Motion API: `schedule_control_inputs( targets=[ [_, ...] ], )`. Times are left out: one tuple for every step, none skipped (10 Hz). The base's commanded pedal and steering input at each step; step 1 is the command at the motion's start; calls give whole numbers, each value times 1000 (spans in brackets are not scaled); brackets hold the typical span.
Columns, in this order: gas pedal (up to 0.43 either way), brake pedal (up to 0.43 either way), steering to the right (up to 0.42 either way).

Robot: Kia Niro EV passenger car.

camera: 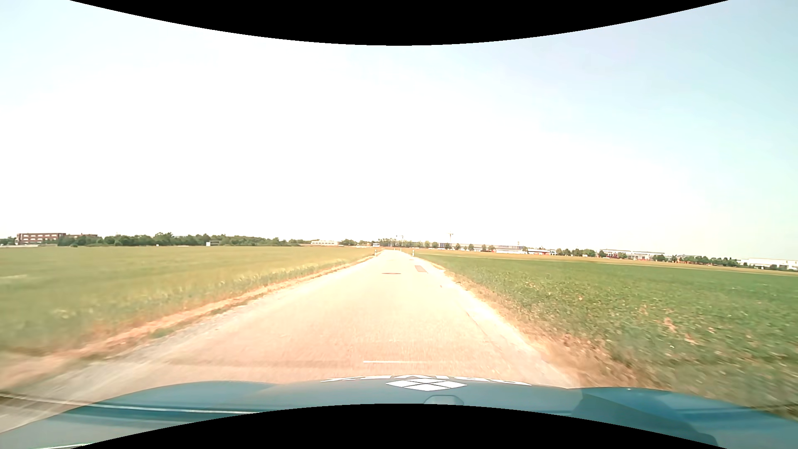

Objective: Follow the waypoints while adhering to traffic rules and regulations

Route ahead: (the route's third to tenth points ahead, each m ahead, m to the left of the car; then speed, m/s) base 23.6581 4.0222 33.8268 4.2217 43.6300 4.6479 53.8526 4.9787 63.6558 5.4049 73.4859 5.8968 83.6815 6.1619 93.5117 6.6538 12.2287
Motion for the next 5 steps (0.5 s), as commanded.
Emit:
schedule_control_inputs(
  targets=[
    [20, 0, -4],
    [20, 0, -4],
    [20, 0, -4],
    [20, 0, -5],
    [20, 0, -5]
  ],
)
